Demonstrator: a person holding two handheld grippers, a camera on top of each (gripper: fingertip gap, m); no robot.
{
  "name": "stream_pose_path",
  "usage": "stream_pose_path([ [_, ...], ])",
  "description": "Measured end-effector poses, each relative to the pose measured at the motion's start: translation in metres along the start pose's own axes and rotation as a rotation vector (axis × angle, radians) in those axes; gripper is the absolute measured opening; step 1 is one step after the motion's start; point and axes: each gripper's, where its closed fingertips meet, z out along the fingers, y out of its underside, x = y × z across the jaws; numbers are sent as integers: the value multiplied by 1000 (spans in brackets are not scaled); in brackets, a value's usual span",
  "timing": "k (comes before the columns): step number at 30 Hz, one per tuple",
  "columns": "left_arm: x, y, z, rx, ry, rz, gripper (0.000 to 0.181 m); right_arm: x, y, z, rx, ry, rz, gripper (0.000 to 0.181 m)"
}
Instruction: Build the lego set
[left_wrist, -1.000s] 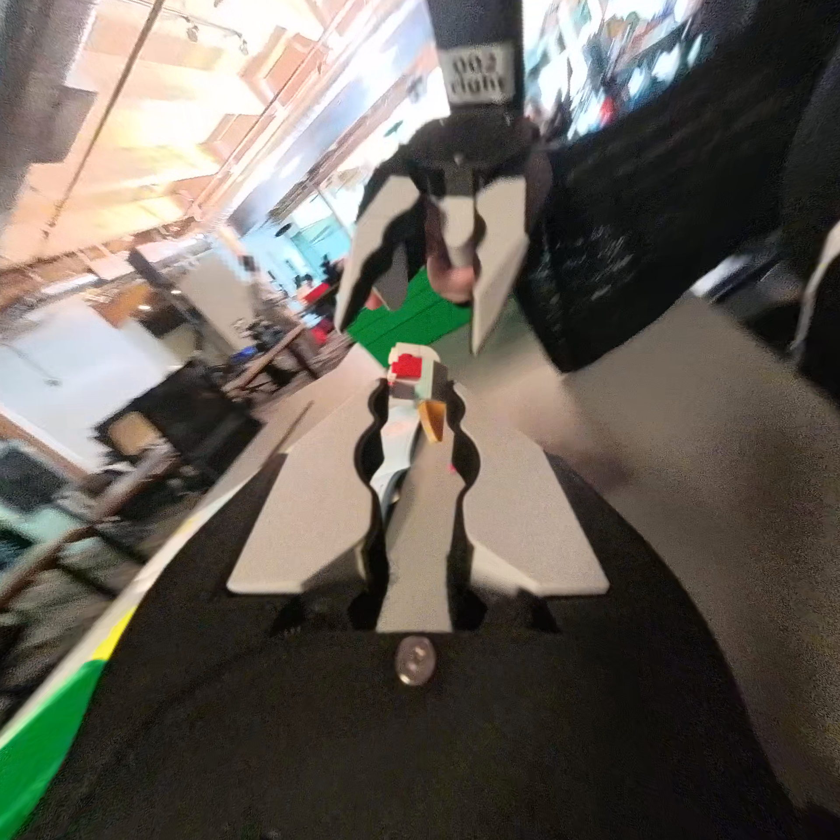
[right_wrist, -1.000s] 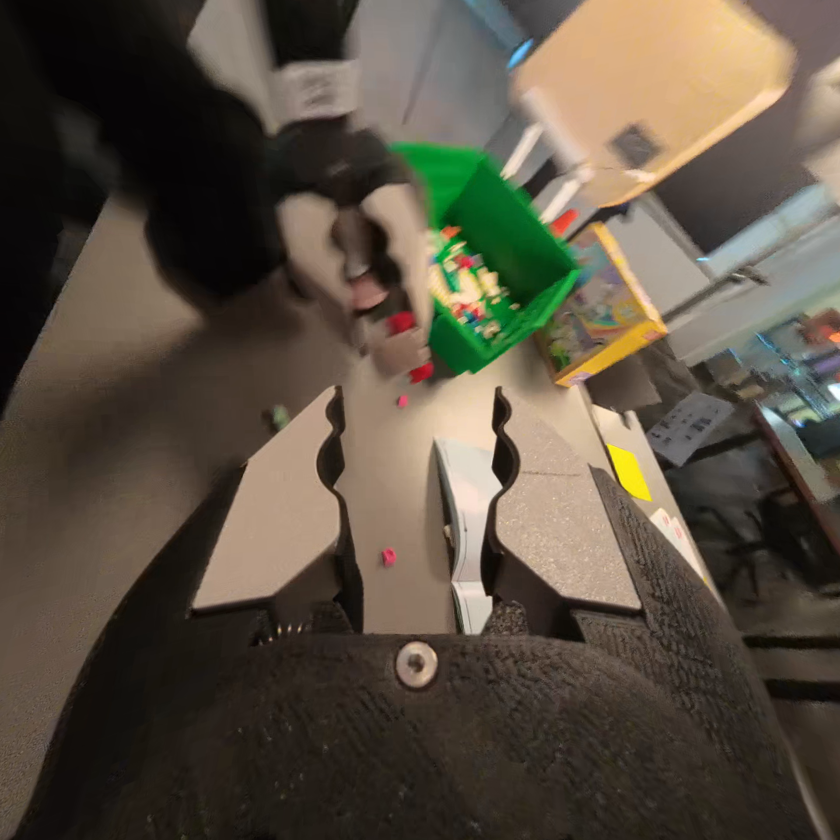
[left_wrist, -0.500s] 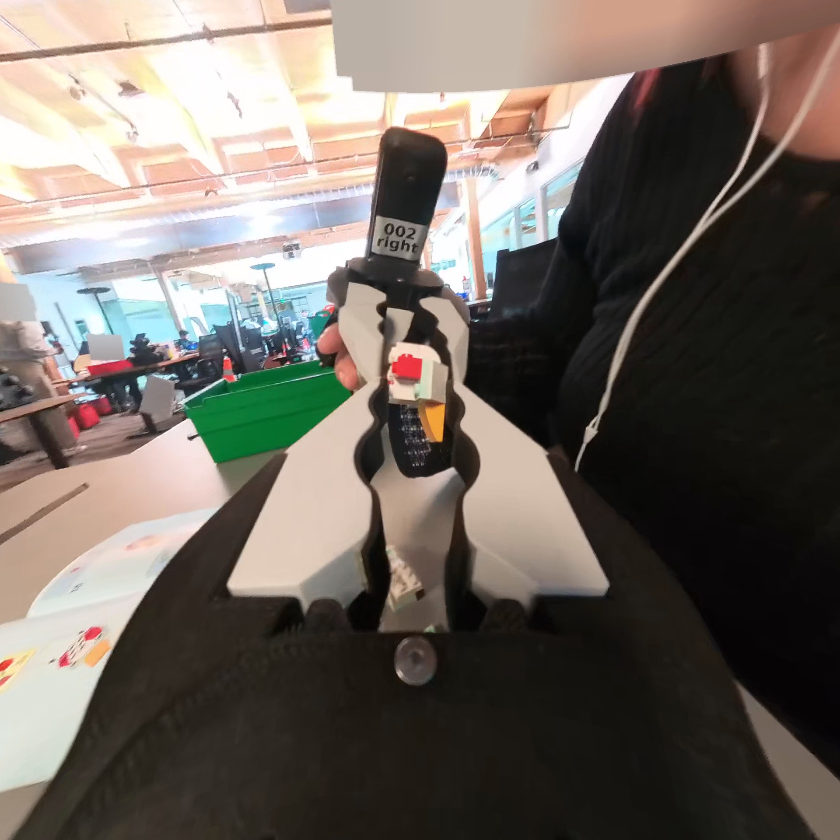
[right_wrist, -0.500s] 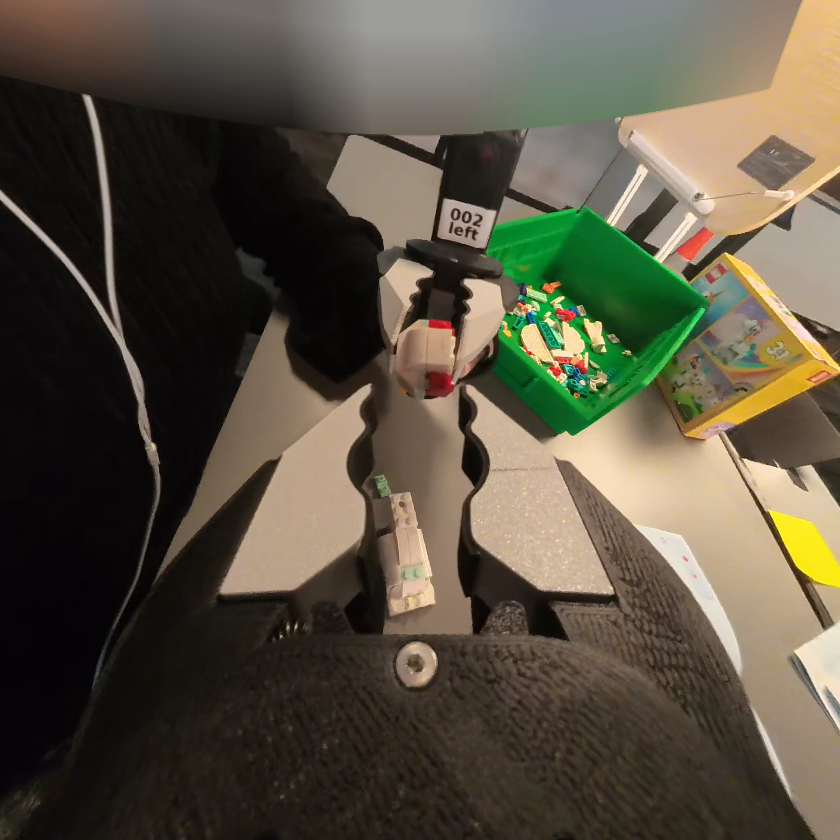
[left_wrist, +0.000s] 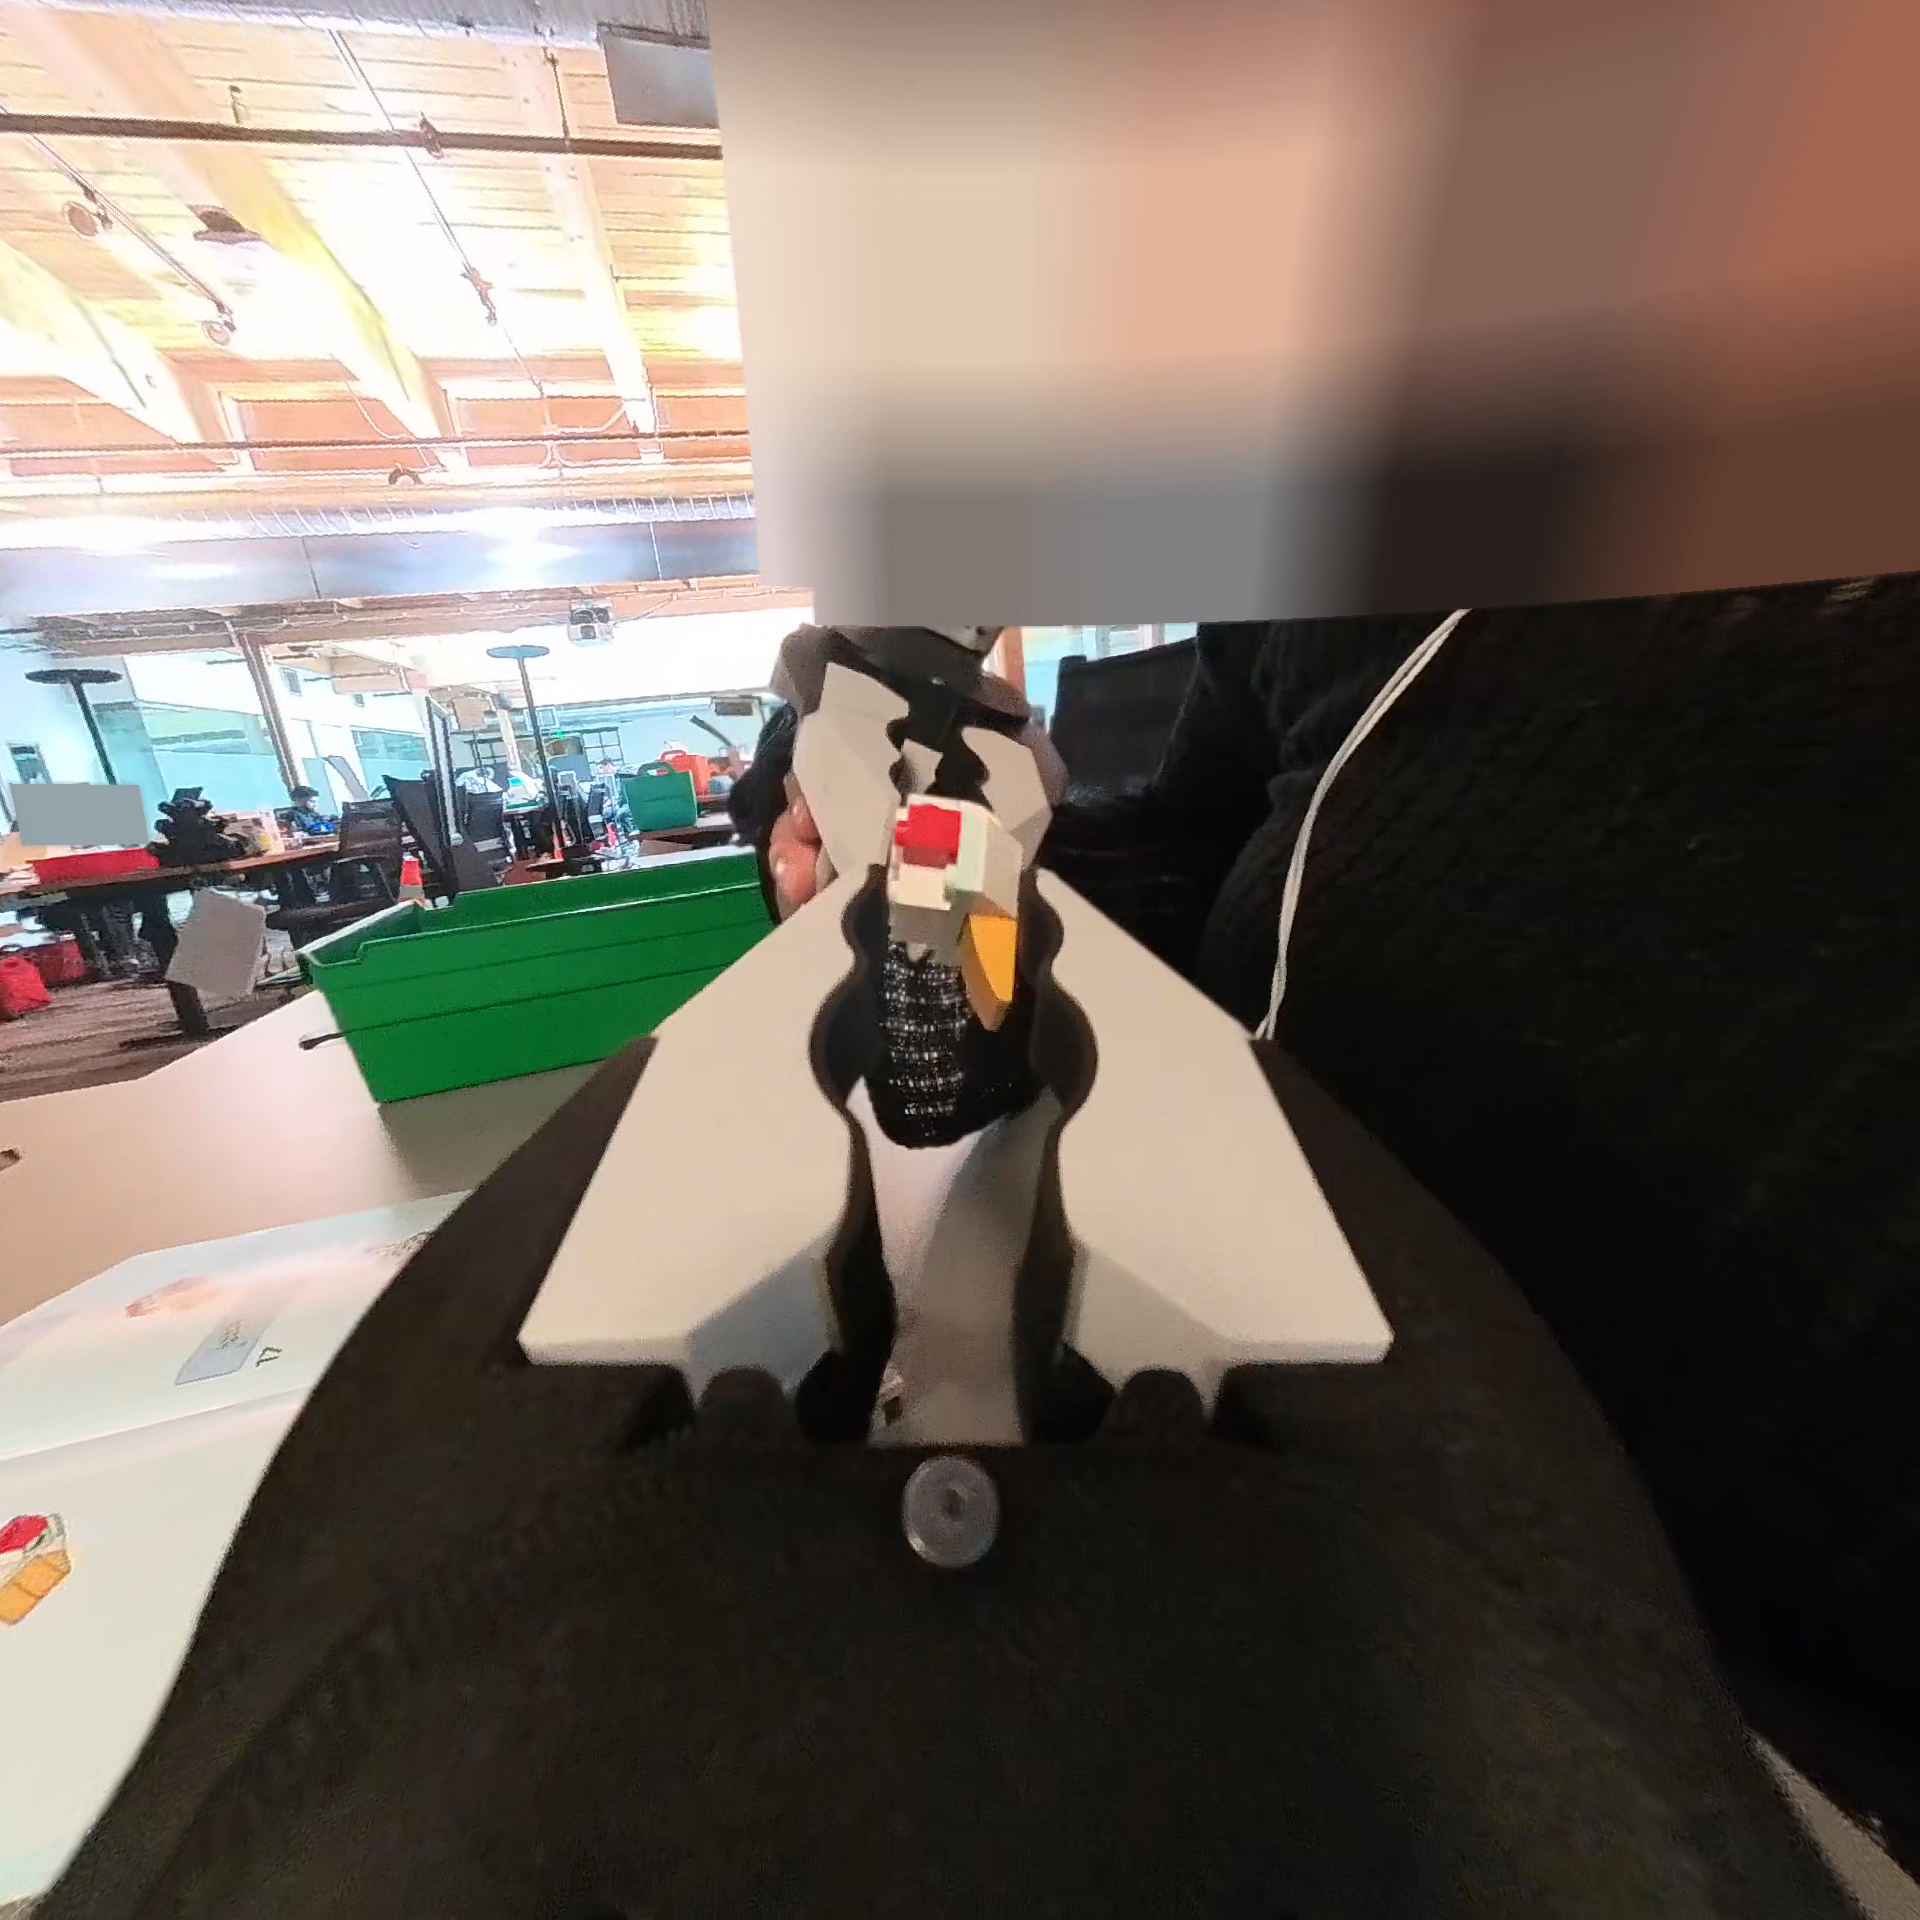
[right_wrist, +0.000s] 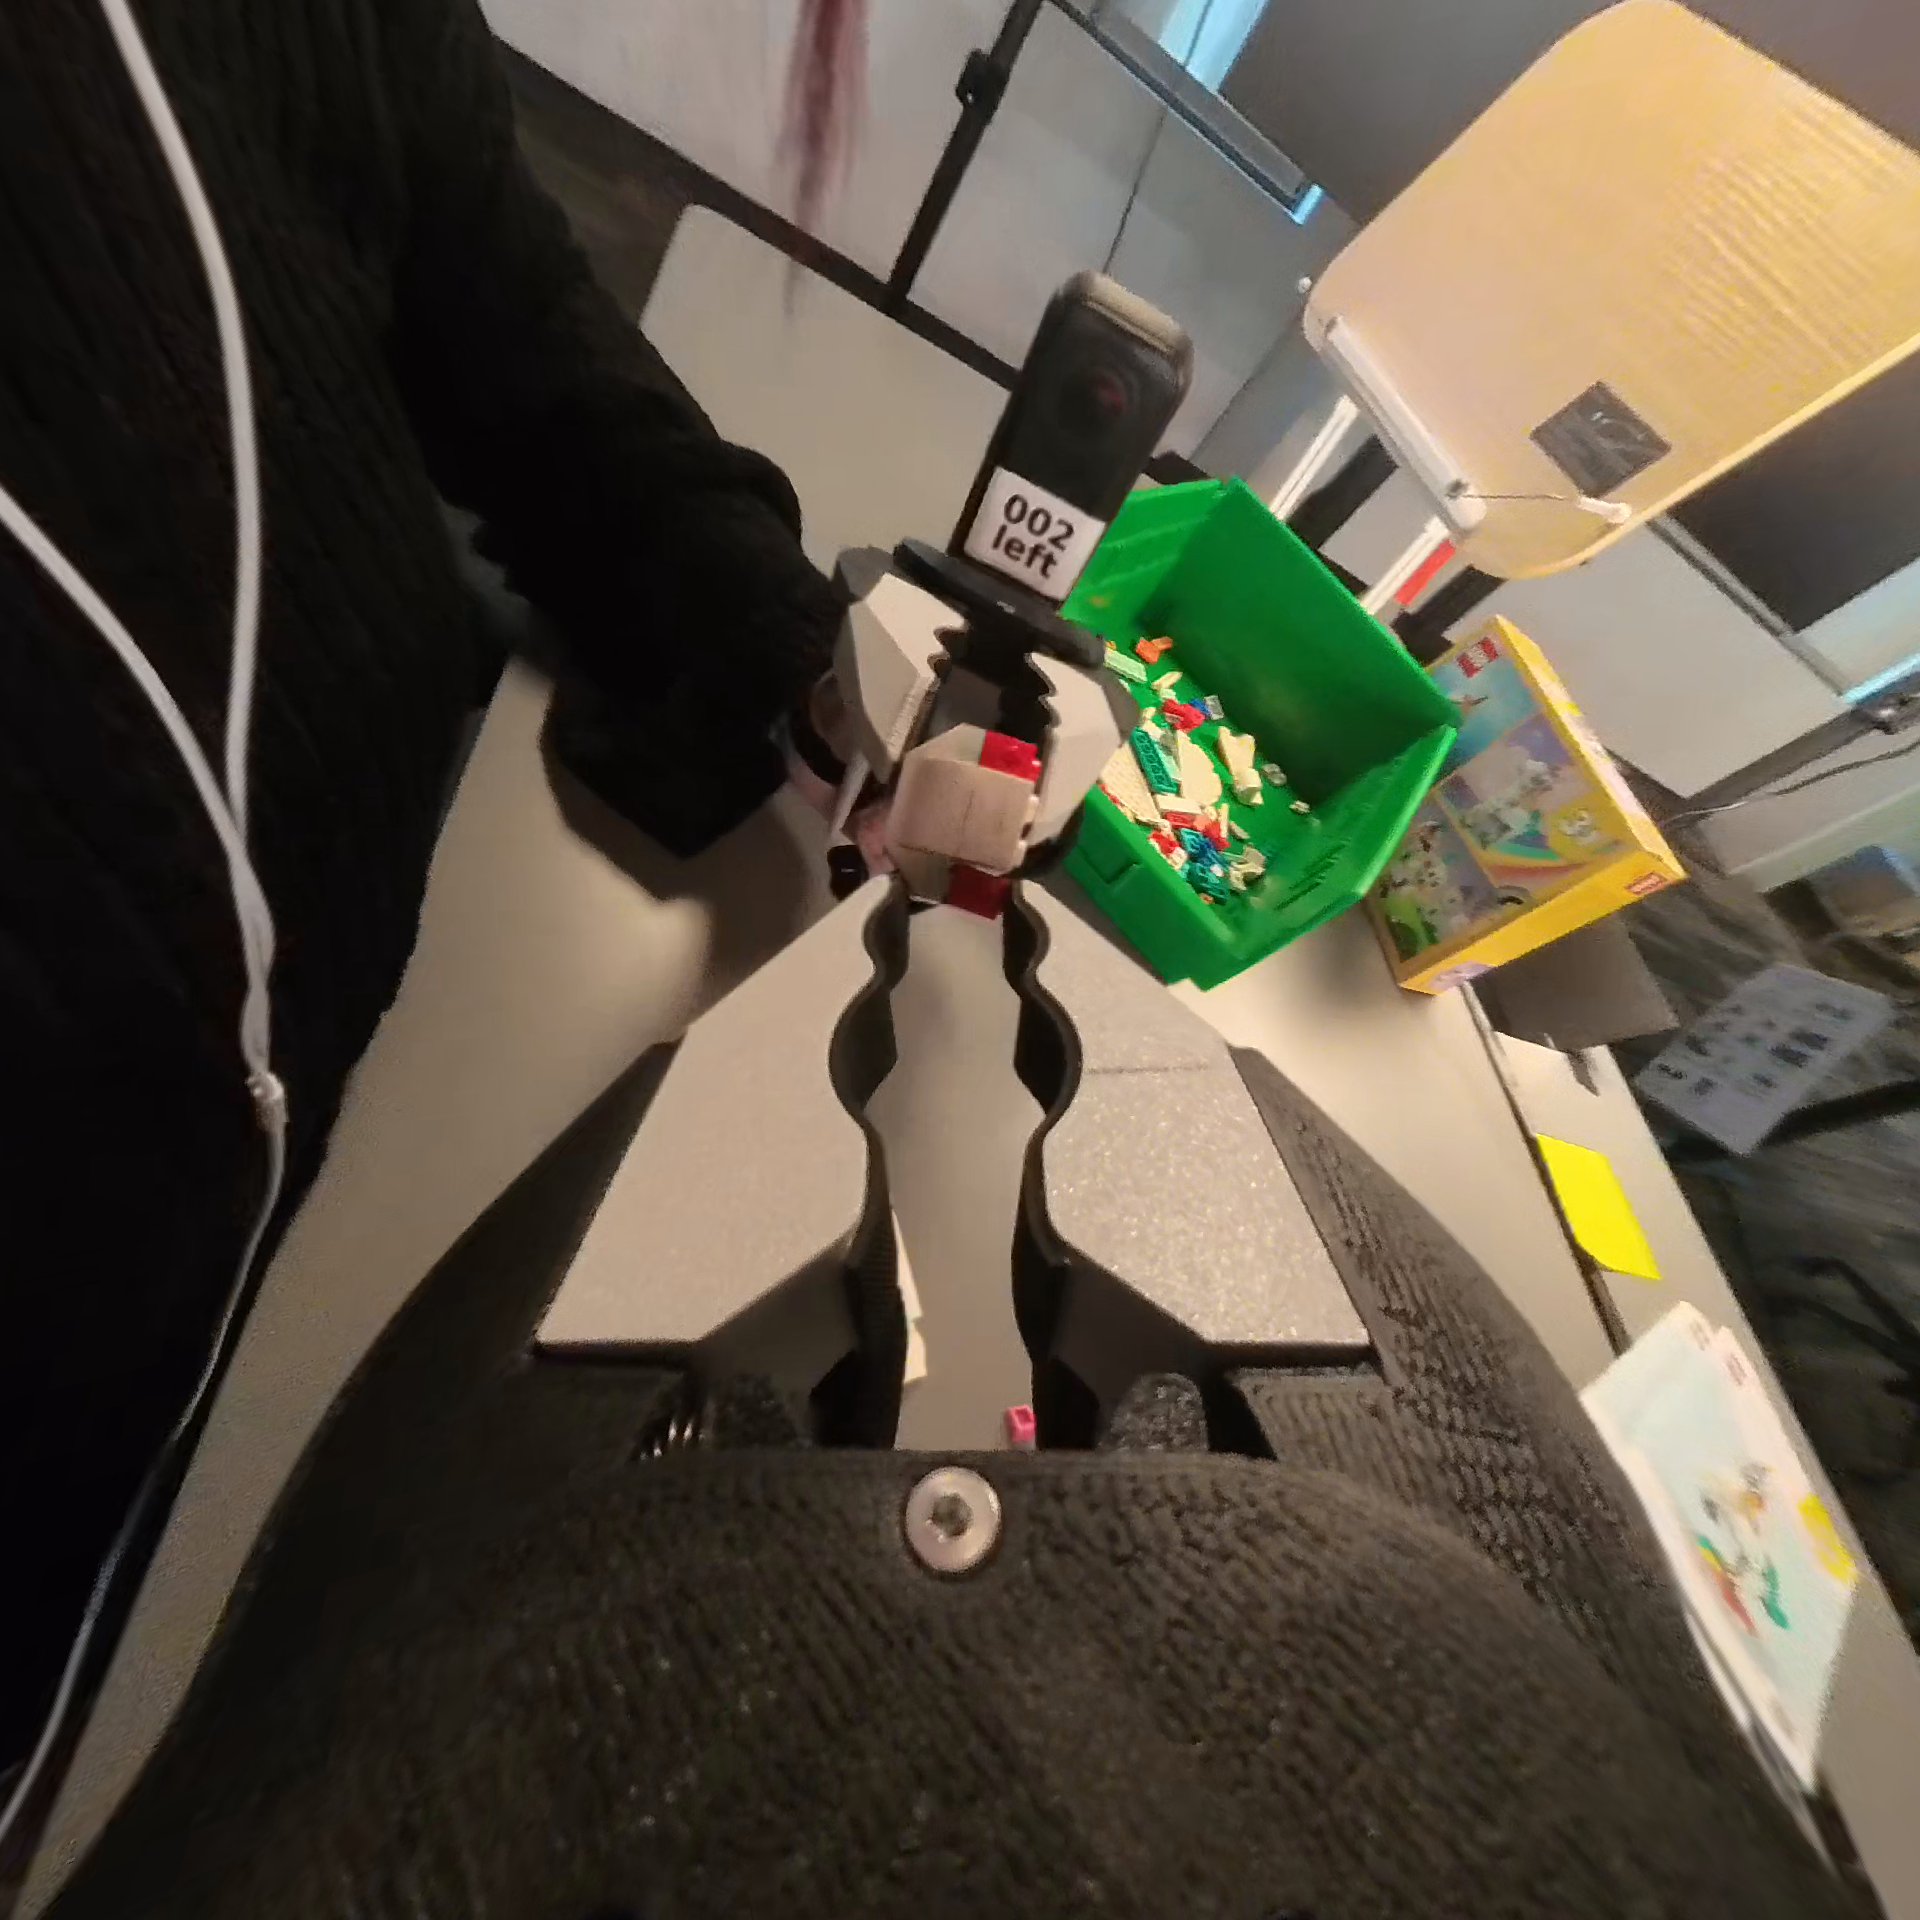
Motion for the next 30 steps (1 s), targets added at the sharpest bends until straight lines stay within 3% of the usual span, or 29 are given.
stream_pose_path([
  [5, -2, -3, -2, 37, 15, -43, 24, 4, -3, -2, 14, 55, -8, 15],
  [20, 4, -2, -6, 53, 92, -104, 24, -2, -3, 2, -6, 37, -80, 13],
  [22, 3, -3, -7, 69, 98, -131, 24, 4, 1, 1, -39, 79, -105, 4],
  [30, -1, -12, -9, 136, 90, -185, 24, 9, -8, 3, 20, 62, 70, 14],
])
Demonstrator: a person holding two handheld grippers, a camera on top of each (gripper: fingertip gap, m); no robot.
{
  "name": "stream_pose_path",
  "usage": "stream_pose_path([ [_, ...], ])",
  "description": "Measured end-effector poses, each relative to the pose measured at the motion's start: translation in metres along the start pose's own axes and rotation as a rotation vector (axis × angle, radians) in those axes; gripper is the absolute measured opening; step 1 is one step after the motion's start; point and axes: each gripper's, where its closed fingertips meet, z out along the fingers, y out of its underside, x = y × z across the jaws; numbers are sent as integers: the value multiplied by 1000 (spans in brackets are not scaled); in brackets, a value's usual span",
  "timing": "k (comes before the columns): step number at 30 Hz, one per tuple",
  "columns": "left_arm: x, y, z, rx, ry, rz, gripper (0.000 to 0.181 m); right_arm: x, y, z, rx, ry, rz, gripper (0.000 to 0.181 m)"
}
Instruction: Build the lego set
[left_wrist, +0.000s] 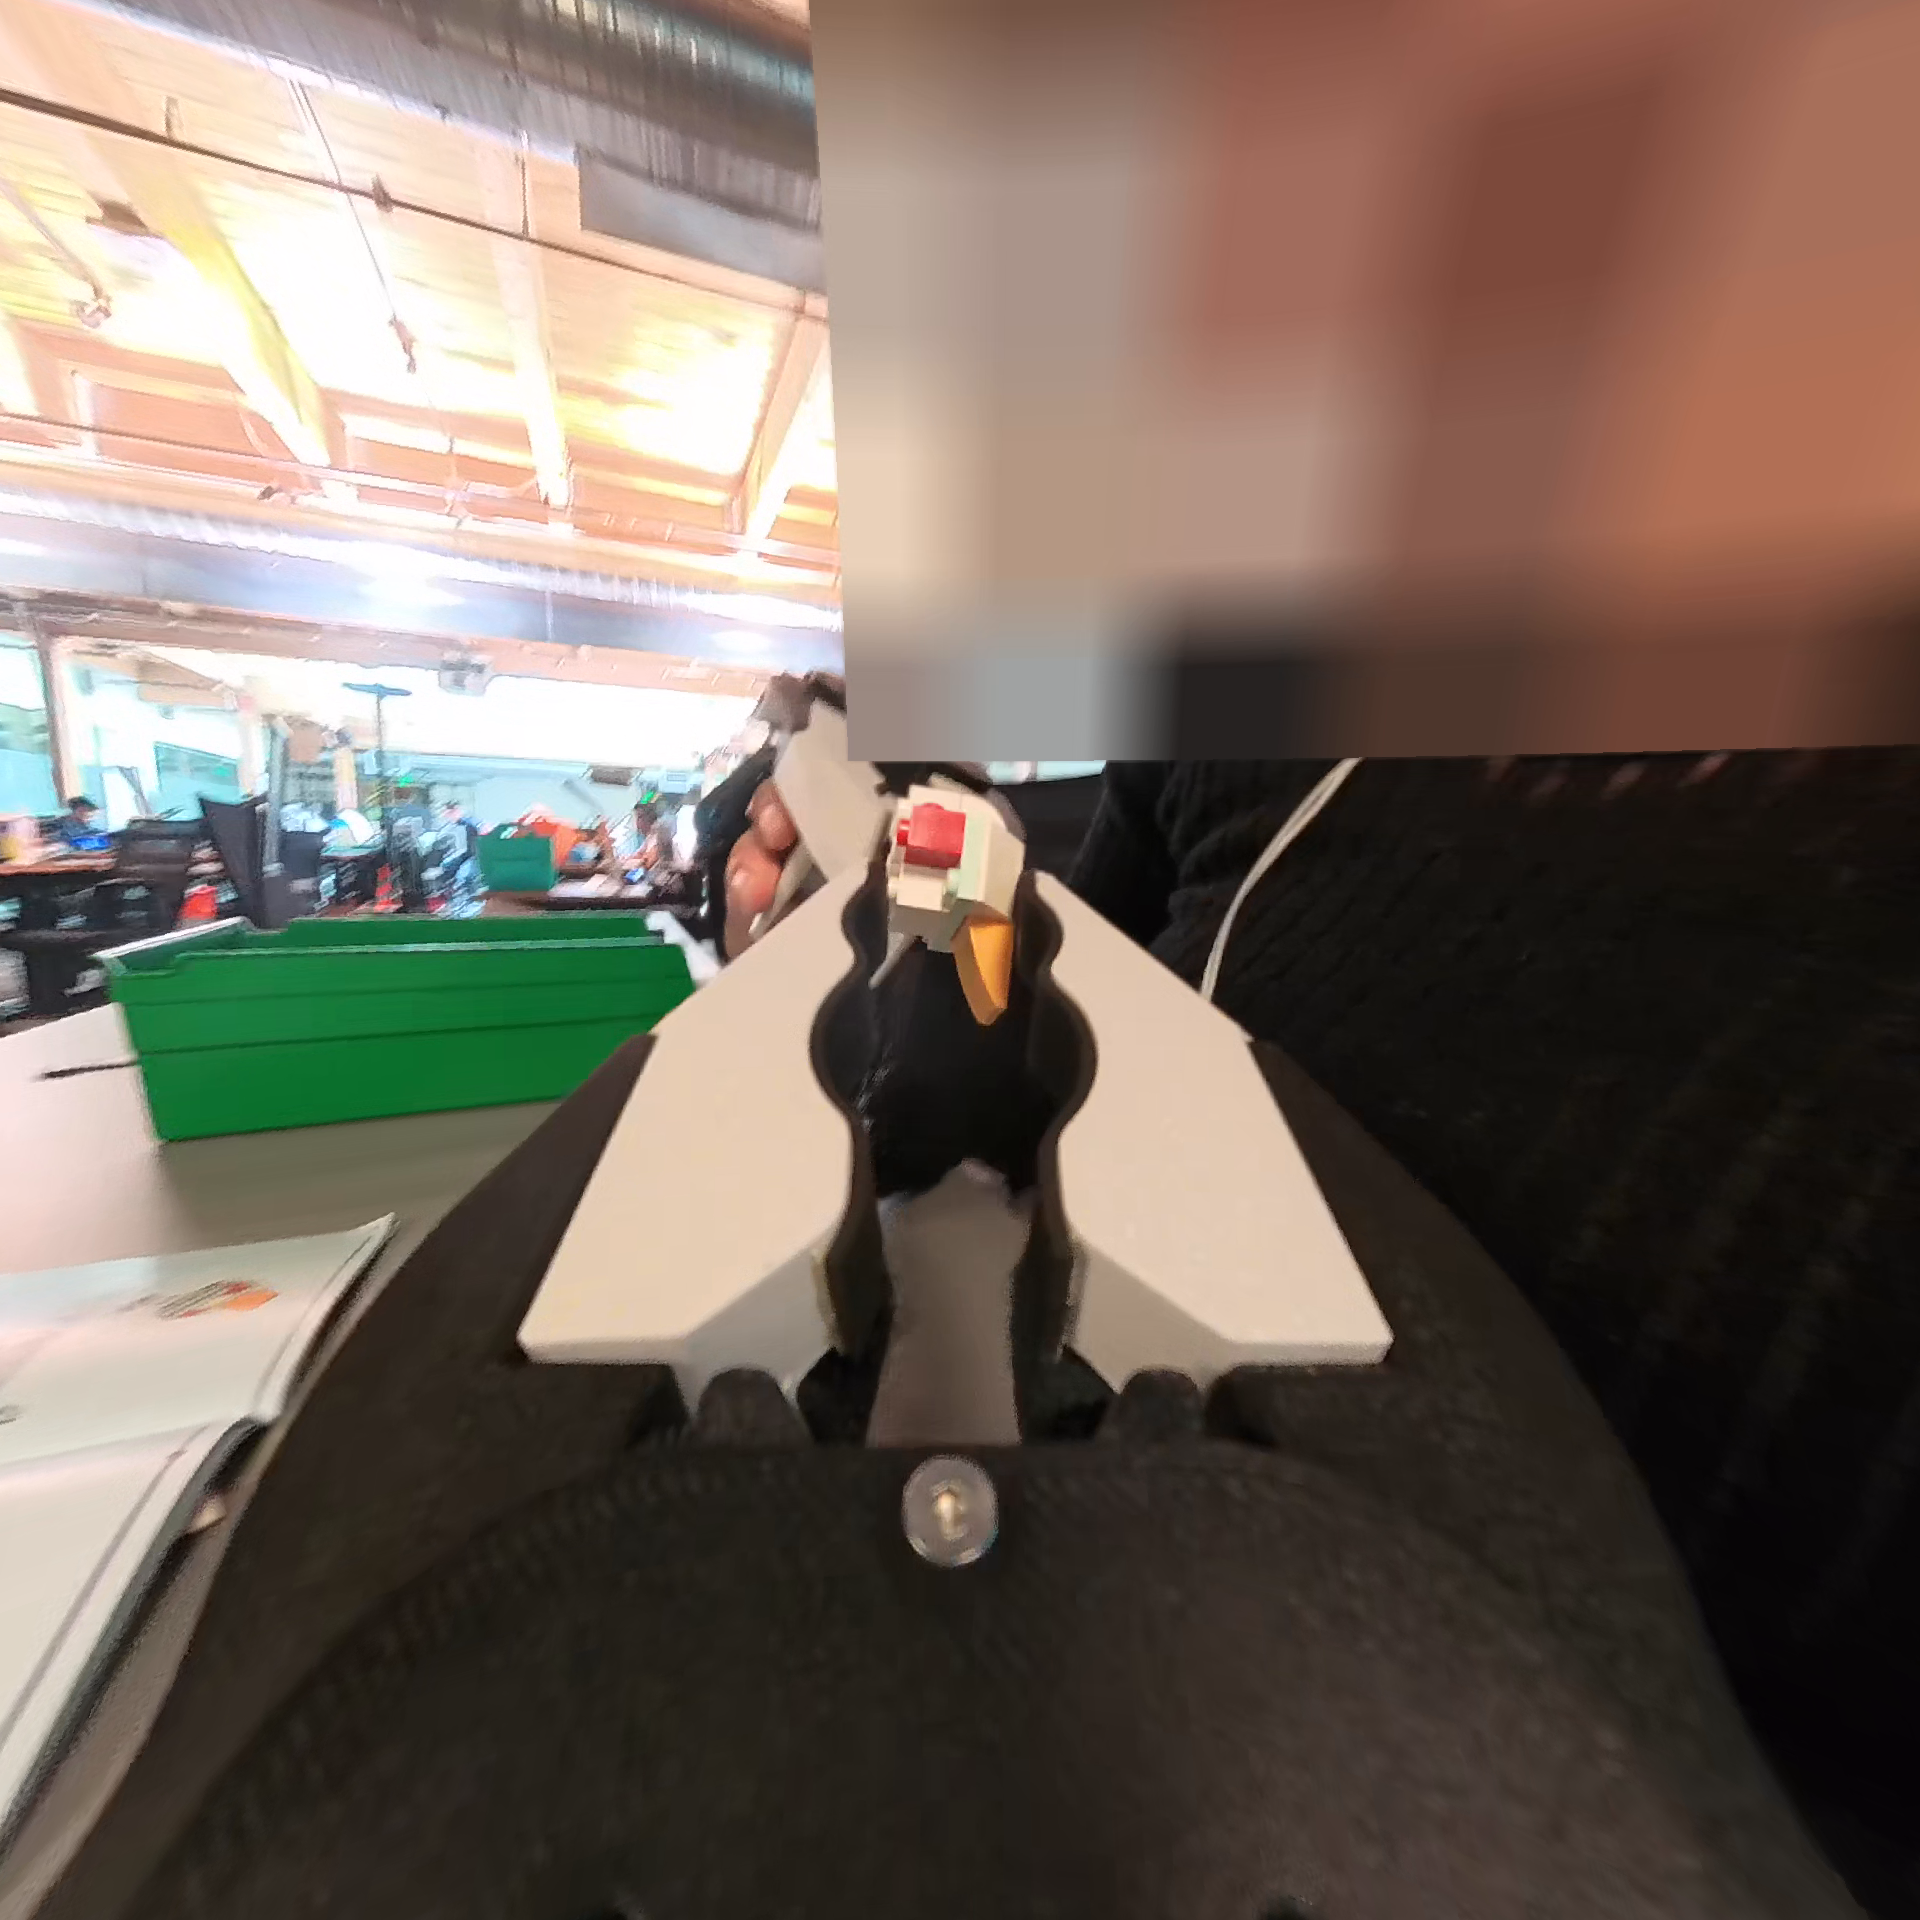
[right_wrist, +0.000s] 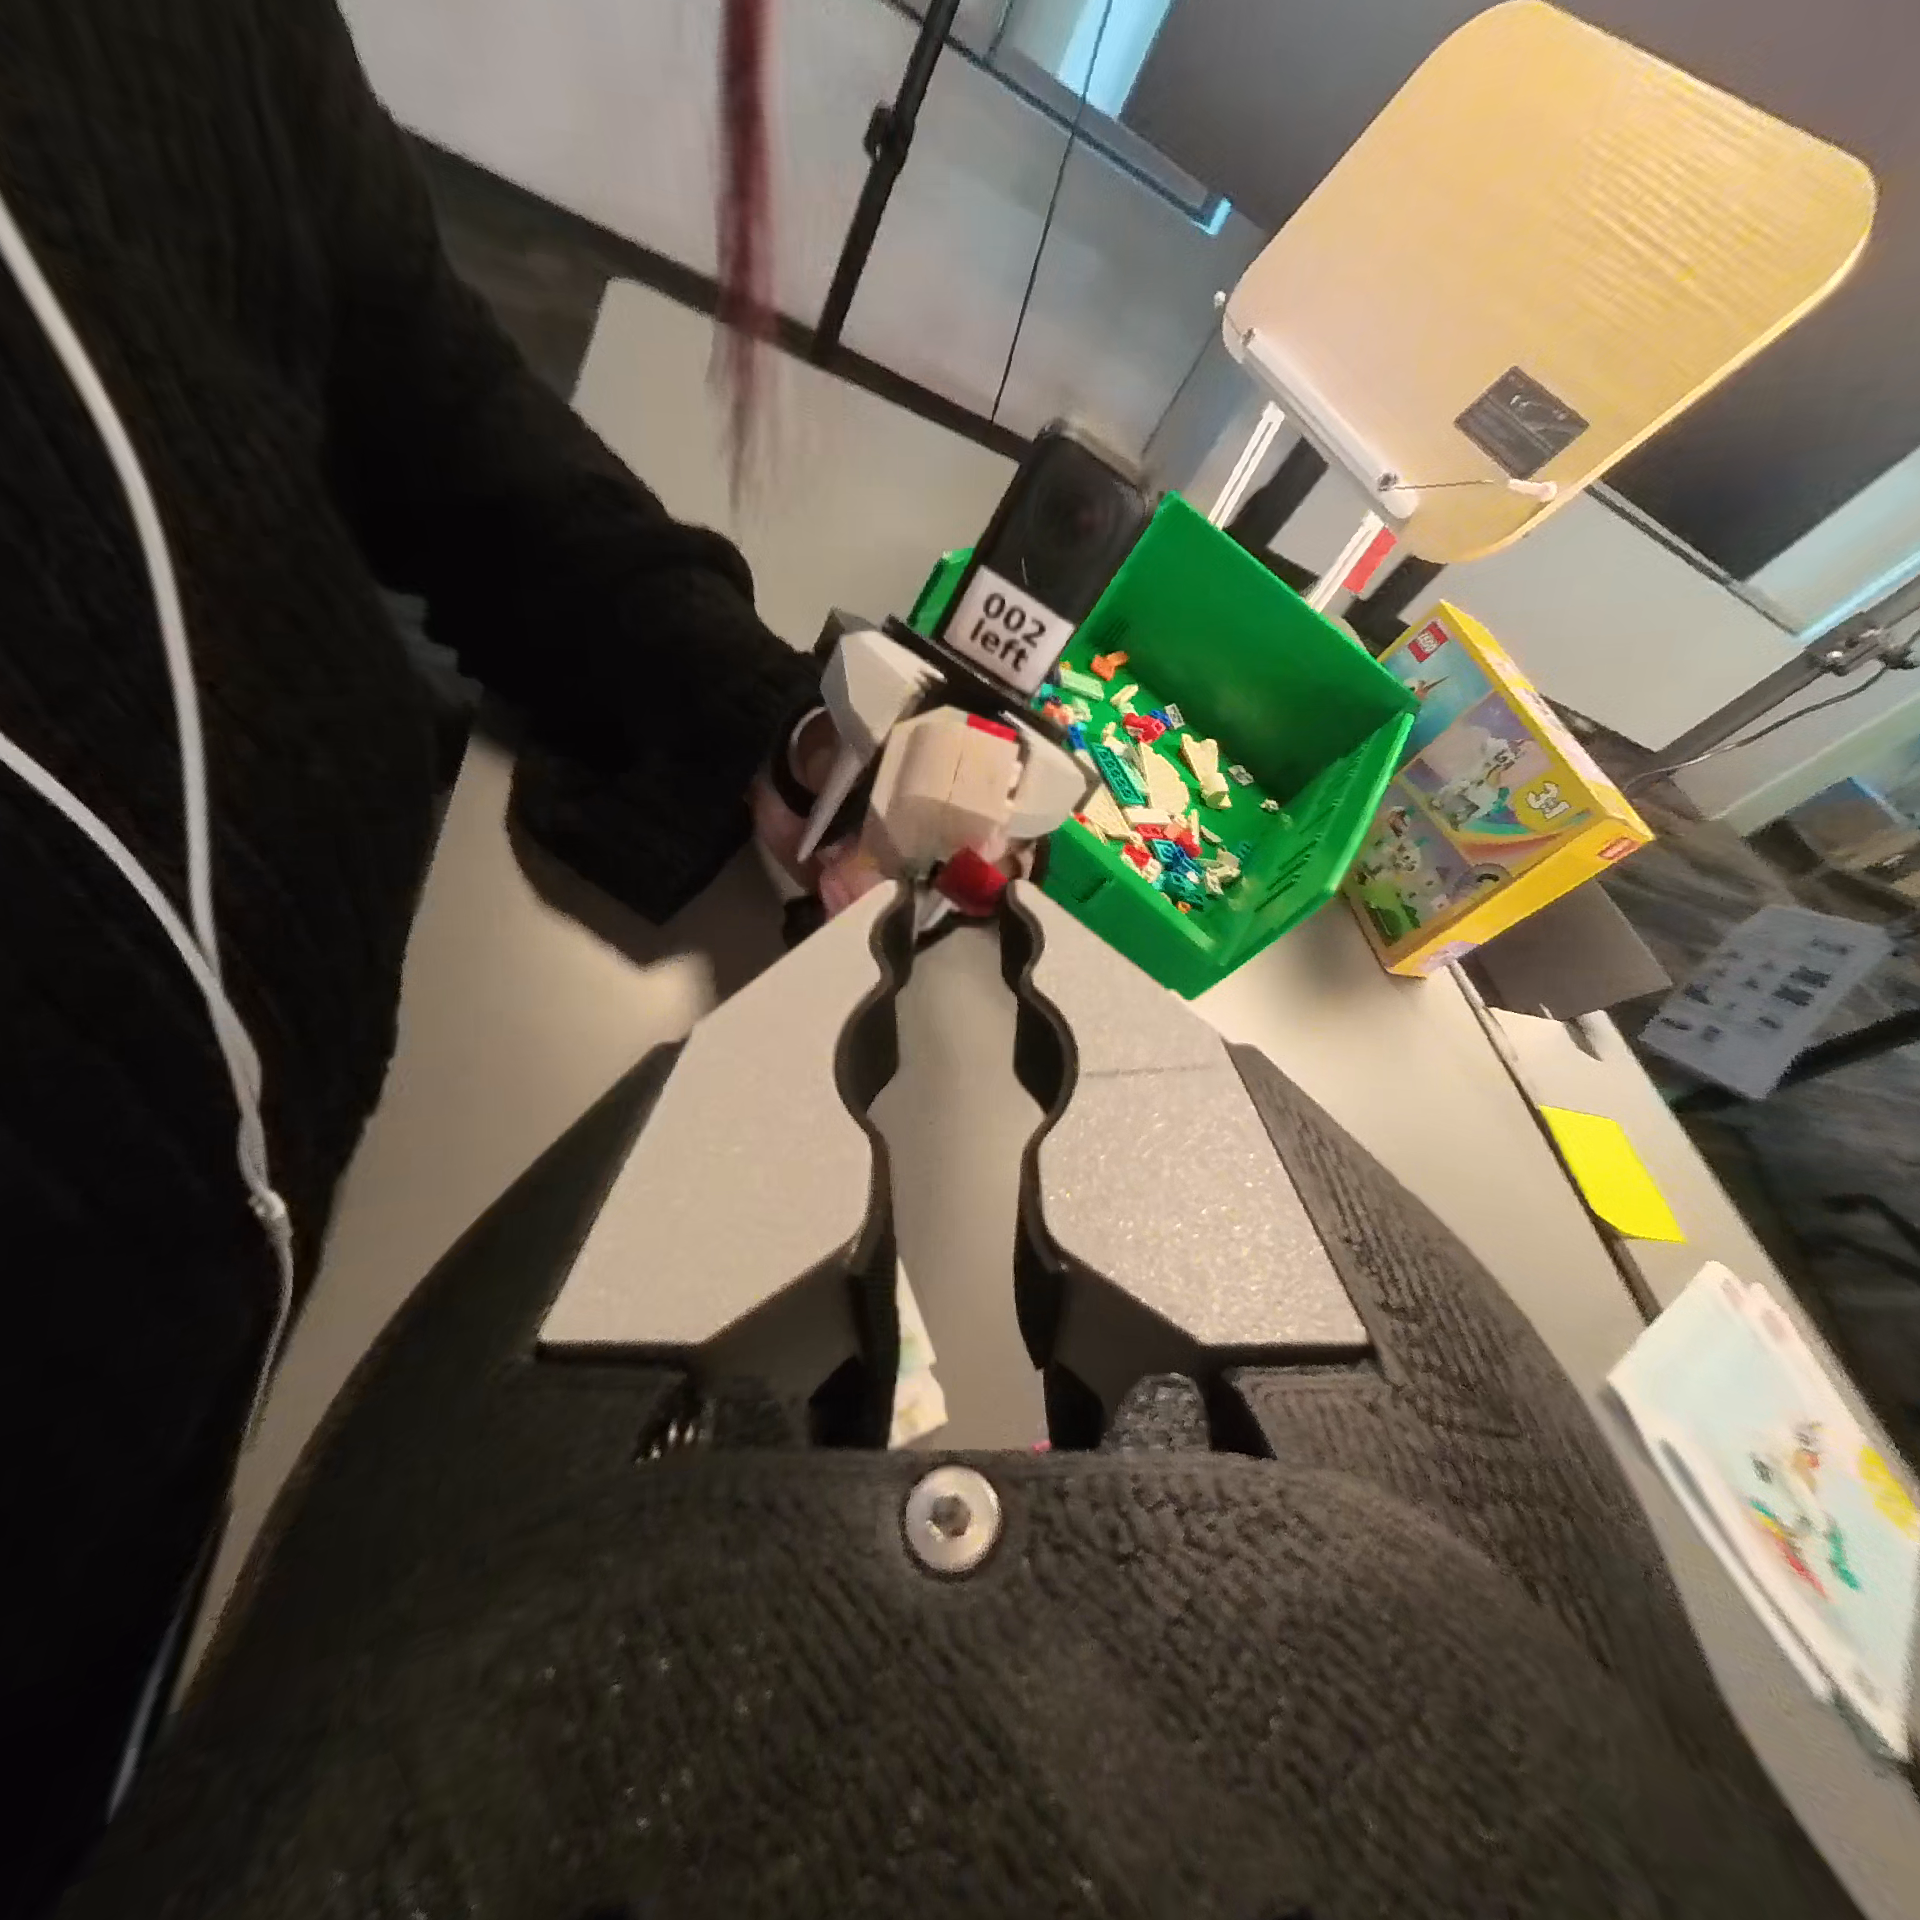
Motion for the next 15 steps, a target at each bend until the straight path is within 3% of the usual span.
stream_pose_path([
  [6, -1, -6, -3, 40, 5, -23, 24, -1, -14, 2, 118, -72, 191, 22],
  [15, -3, -4, -3, 31, -9, -9, 24, 0, -7, 7, 45, -27, 191, 20],
])
